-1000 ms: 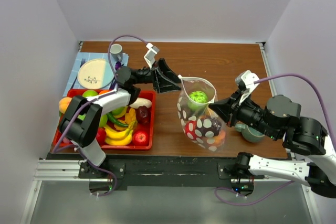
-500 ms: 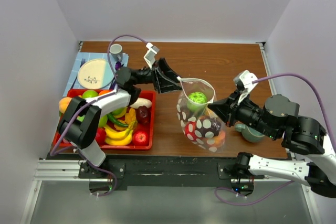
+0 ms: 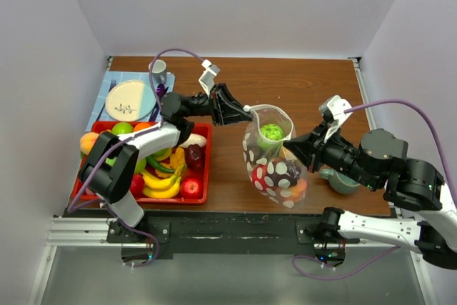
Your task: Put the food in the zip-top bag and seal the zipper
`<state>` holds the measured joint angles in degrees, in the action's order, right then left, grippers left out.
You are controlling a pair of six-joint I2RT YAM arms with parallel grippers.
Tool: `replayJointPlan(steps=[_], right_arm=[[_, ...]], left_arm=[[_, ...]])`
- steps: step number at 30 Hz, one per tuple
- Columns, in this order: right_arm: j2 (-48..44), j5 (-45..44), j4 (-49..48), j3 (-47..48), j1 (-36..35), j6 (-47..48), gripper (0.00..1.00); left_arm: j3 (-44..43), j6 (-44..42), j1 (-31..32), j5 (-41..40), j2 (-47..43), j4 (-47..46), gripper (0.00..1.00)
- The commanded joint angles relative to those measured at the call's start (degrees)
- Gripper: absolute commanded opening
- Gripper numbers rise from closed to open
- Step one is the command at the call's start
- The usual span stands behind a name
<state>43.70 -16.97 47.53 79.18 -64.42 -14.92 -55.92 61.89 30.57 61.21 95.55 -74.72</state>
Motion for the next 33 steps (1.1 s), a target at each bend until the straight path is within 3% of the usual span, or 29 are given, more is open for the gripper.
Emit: replayJointPlan(steps=[1, 4, 14, 20, 24, 25, 27, 30, 33], right_arm=[[-1.6, -1.2, -3.8, 0.0, 0.2, -1.0, 0.0], [-1.5, -2.7, -3.1, -1.7, 0.2, -2.5, 0.0], [3.7, -17.6, 7.6, -12.0, 0.1, -13.7, 0.0], [6.1, -21.6, 11.4, -17.6, 0.1, -19.4, 0.01], [3.7, -21.3, 10.4, -17.6, 0.1, -18.4, 0.22], [3.1, -20.7, 9.1, -17.1, 0.1, -17.5, 0.33], [2.3, -18.4, 7.4, -15.5, 0.1, -13.9, 0.45], [2.4, -16.2, 4.8, -11.3, 0.1, -9.0, 0.55], [4.5, -14.2, 2.2, -6.9, 0.1, -5.0, 0.59]], left_arm=[[-1.0, -1.2, 0.3, -1.0, -1.6, -33.9, 0.1], [-1.0, -1.5, 0.2, -0.7, -1.0, -33.9, 0.0], [-0.4, -4.1, -0.9, 6.7, 3.8, -33.9, 0.0], [7.3, -7.8, -2.2, 7.5, 2.0, -33.9, 0.0], [11.6, -8.9, -3.1, 8.4, 0.9, -33.9, 0.0], [11.8, -9.0, -3.1, 8.7, 0.6, -33.9, 0.0], [11.9, -8.9, -3.1, 9.9, -0.3, -33.9, 0.0], [11.8, -8.7, -3.1, 10.7, -1.8, -33.9, 0.0], [10.6, -7.3, -3.1, 11.7, -2.4, -33.9, 0.0]])
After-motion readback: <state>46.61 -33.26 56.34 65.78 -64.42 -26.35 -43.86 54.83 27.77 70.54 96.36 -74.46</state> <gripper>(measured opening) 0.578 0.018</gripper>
